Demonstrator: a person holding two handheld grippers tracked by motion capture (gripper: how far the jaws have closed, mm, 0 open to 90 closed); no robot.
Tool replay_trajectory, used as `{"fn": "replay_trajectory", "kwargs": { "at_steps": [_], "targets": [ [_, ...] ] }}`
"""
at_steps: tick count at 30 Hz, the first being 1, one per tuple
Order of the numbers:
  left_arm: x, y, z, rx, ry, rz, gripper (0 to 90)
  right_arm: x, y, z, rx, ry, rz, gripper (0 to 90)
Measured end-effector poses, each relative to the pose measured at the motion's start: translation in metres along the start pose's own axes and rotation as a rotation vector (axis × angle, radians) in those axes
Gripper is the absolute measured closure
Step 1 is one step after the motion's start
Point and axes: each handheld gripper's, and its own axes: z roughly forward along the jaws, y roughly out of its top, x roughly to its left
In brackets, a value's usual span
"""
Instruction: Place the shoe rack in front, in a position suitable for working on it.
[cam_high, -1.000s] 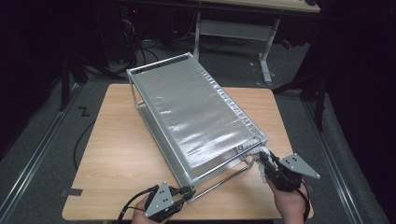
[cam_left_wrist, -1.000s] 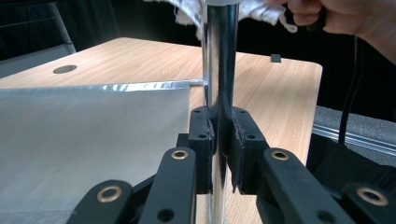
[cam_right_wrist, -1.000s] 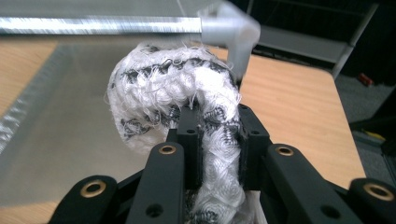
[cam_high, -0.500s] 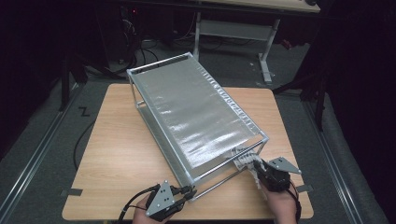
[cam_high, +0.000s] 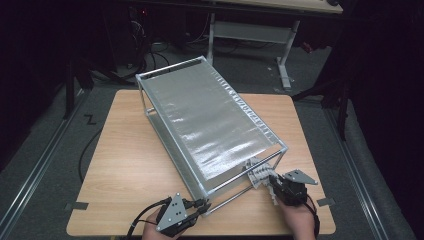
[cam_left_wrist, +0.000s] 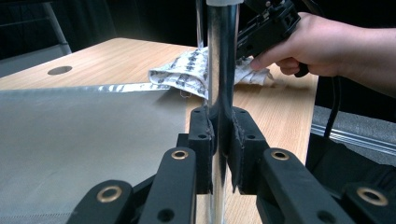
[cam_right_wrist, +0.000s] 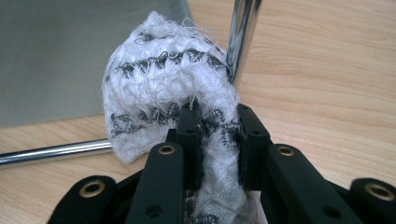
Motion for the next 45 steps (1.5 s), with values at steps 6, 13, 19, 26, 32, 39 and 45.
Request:
{"fn": "replay_trajectory", "kwargs": {
  "at_steps": [6, 13, 19, 26, 32, 39, 45],
  "targets": [
    [0.0, 0.0, 0.0, 0.0, -0.001, -0.002, 80.3, 0.0, 0.007, -0.01, -0.041, -0.005, 0.002, 75.2],
    [0.0, 0.0, 0.0, 0.001, -0.002, -0.001, 80.4, 0.003, 0.019, -0.027, -0.123, -0.023, -0.005, 75.2],
    [0.0, 0.0, 0.0, 0.001, -0.003, 0.001, 80.3, 0.005, 0.031, -0.049, -0.217, -0.039, 0.006, 75.2],
    [0.0, 0.0, 0.0, 0.002, -0.003, 0.002, 80.3, 0.008, 0.041, -0.075, -0.334, -0.062, -0.002, 74.9],
    [0.0, 0.0, 0.001, 0.002, -0.003, 0.003, 80.3, 0.007, 0.04, -0.073, -0.324, -0.07, -0.001, 74.2],
    [0.0, 0.0, 0.001, 0.002, -0.002, 0.003, 80.3, 0.003, 0.035, -0.061, -0.266, -0.062, 0.01, 74.1],
    [0.0, 0.0, 0.001, 0.001, -0.003, 0.003, 80.3, 0.002, 0.025, -0.046, -0.198, -0.072, 0.012, 74.4]
  ]
}}
